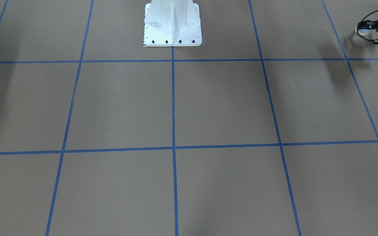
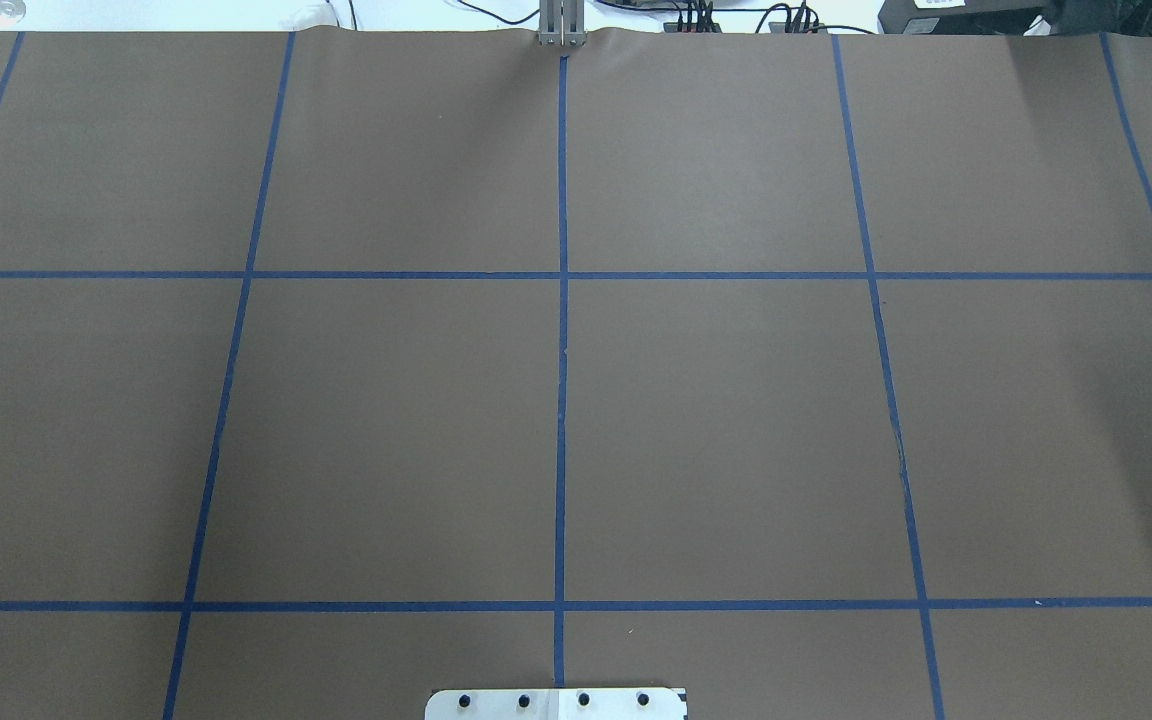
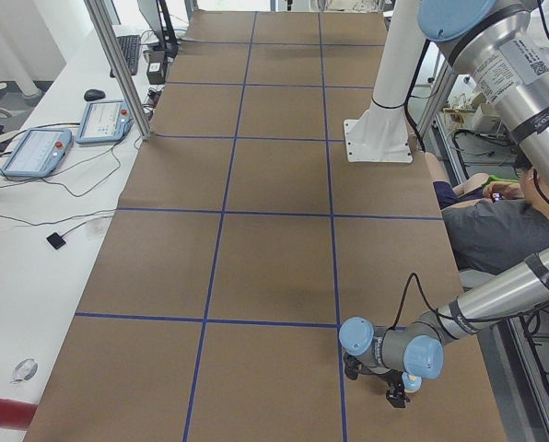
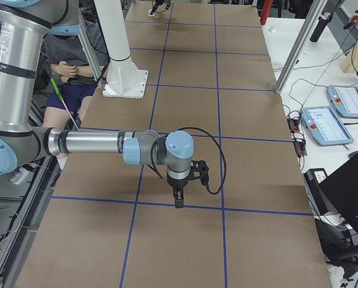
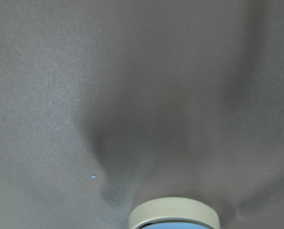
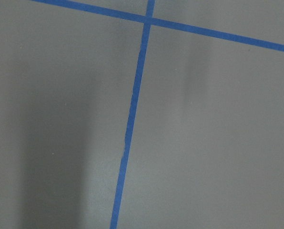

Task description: Place and press bell with both arms

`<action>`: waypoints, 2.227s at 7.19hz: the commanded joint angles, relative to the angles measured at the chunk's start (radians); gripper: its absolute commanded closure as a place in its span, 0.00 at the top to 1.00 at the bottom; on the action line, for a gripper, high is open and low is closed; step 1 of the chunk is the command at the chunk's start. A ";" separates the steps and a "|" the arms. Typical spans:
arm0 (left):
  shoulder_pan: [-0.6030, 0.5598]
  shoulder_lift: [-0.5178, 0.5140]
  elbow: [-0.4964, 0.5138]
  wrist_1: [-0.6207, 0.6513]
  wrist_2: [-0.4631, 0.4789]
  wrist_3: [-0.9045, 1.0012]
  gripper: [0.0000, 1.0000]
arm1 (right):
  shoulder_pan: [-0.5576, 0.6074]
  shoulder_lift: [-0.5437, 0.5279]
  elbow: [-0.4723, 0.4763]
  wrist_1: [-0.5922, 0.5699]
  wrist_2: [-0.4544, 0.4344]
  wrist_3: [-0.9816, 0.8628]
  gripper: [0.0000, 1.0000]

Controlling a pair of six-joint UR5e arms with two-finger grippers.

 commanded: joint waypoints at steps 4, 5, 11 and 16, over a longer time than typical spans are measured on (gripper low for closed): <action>0.019 -0.016 0.002 -0.002 -0.018 0.001 0.99 | 0.000 -0.001 0.006 0.000 0.000 0.000 1.00; 0.025 -0.016 0.002 0.000 -0.018 0.002 0.97 | 0.000 -0.002 0.006 0.000 0.000 0.000 1.00; 0.035 -0.014 0.000 -0.021 -0.018 -0.001 0.23 | 0.000 0.000 0.021 0.000 0.000 0.000 1.00; 0.038 0.030 -0.093 -0.020 -0.055 -0.001 0.20 | 0.000 0.005 0.020 0.000 0.000 0.002 1.00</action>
